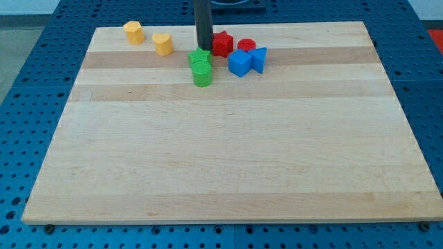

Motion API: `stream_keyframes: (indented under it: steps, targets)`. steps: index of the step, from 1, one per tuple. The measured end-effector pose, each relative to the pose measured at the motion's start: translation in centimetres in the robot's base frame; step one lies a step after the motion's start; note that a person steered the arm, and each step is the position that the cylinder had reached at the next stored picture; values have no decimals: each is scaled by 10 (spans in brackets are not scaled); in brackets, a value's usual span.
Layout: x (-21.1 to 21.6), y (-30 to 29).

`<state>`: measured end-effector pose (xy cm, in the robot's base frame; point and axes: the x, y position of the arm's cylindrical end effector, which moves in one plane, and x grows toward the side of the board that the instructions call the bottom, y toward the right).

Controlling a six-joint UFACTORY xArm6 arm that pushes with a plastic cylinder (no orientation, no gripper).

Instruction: Push the red star to the top left of the red circle

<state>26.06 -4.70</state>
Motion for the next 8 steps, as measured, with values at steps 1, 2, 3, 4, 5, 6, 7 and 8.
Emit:
stream_keyframes:
  steps: [1, 2, 3, 4, 5, 6, 7, 8]
  targets:
    - [-17, 2]
    - [-40, 2]
    - [-40, 4]
    - [-21, 5]
    - [-4, 16]
    - [2, 28]
    - [2, 28]
    - [2, 28]
